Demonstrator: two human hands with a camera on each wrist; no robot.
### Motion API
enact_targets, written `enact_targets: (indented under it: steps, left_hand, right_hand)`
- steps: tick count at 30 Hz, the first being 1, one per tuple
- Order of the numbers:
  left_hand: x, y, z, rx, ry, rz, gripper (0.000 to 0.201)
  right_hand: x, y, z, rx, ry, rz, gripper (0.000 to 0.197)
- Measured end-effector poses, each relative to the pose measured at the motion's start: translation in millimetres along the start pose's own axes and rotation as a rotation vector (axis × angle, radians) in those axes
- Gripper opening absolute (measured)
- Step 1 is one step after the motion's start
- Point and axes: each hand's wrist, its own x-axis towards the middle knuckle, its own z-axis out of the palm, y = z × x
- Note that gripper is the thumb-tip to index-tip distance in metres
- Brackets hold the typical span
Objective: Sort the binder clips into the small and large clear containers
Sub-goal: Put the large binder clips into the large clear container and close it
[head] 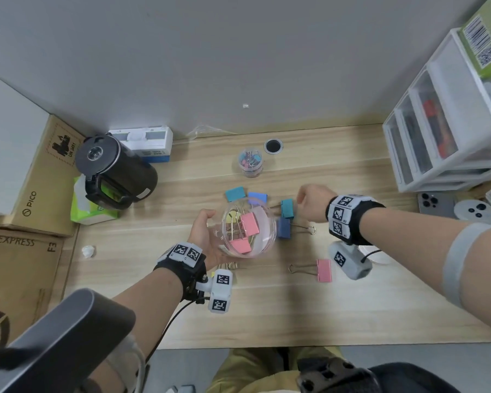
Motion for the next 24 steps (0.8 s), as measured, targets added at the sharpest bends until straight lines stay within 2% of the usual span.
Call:
enact_targets:
  steps: [3, 6, 8, 10, 11, 13, 16, 21, 24]
  left_hand:
    - [1, 0, 3, 0.014, -0.001, 0.0, 0.063]
    - [4, -2, 5, 0.012, -0.006, -0.013, 0.069]
    - [5, -3, 5, 0.022, -0.009, -0.02, 0.07]
    - [6, -4, 5, 0.028, -0.007, -0.024, 0.071]
    - [7, -4, 6, 0.029, -0.003, -0.024, 0.071]
    - [9, -4, 5, 0.029, 0.003, -0.024, 0.07]
    - [10, -3, 4, 0.024, 0.0, -0.033, 0.072]
    - [6, 2, 5, 0.029, 0.025, -0.026, 0.072]
    - [3, 9, 5, 0.033, 0.027, -0.022, 0.071]
  right_hand:
    - [-5, 23, 21, -0.259, -0.202, -0.009, 0.048]
    - [-15, 32, 39, -0.319, -0.293, -0.038, 0.075]
    - [-17, 32, 54, -0.424, -0.358, -0.028, 0.086]
    - [-20, 26, 69, -0.61, -0.398, -0.031, 0.08]
    - [-22, 23, 73, -0.644, -0.357, -0.04, 0.071]
    - [-27, 19, 75, -0.654, -0.3, -0.043, 0.058]
    - [-26, 20, 72, -0.682, -0.273, -0.082, 0.052]
    - [-16, 20, 44, -0.561, -0.326, -0.069, 0.063]
    - [-12, 16, 13, -0.388, -0.227, -0.108, 0.063]
